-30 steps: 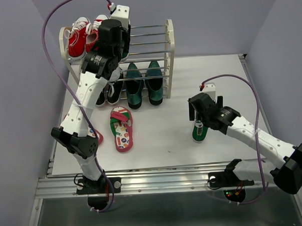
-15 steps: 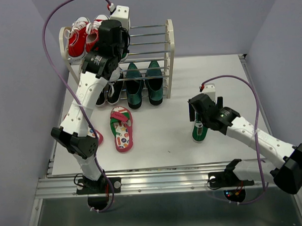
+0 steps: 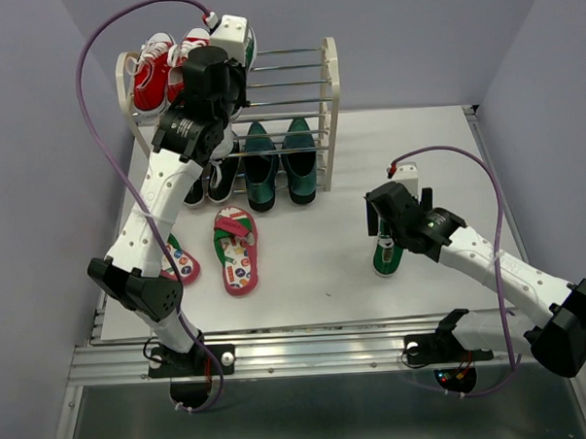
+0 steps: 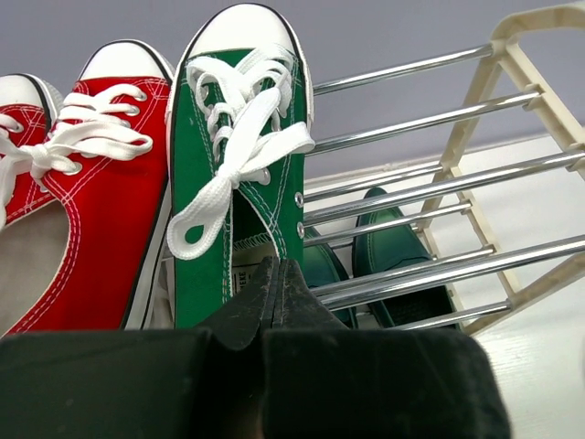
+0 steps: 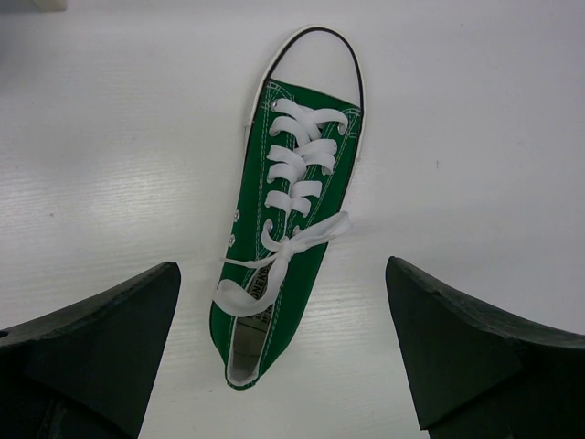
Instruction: Place and organize the shoes onto the shoe shelf
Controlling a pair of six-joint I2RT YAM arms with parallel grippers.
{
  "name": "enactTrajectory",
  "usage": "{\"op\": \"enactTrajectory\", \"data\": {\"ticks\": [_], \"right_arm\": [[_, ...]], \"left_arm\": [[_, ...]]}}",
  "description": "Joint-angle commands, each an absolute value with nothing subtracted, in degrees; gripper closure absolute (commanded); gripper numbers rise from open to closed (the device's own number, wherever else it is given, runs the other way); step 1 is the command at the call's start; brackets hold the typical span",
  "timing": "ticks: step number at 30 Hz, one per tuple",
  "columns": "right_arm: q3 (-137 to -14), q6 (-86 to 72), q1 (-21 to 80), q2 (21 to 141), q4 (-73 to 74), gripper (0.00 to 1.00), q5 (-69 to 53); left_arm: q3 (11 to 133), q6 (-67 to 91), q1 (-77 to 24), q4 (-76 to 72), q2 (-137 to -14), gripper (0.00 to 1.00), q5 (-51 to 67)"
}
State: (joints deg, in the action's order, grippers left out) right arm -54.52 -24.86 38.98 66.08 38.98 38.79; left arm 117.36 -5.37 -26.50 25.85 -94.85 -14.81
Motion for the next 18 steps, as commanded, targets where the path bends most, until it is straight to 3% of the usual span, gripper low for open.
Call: {"op": "enactTrajectory", "data": {"ticks": [1, 18], "right_arm": [[-54.1, -25.1, 38.6, 65.6, 37.2, 0.00, 40.4], [-54.0, -25.5, 38.6, 64.4, 37.2, 0.00, 40.6]], "left_arm": [[116.1, -3.3, -26.2, 20.5, -92.6, 1.00, -14.5], [113.2, 3.2, -26.2, 11.6, -90.6, 1.00, -7.6]]}}
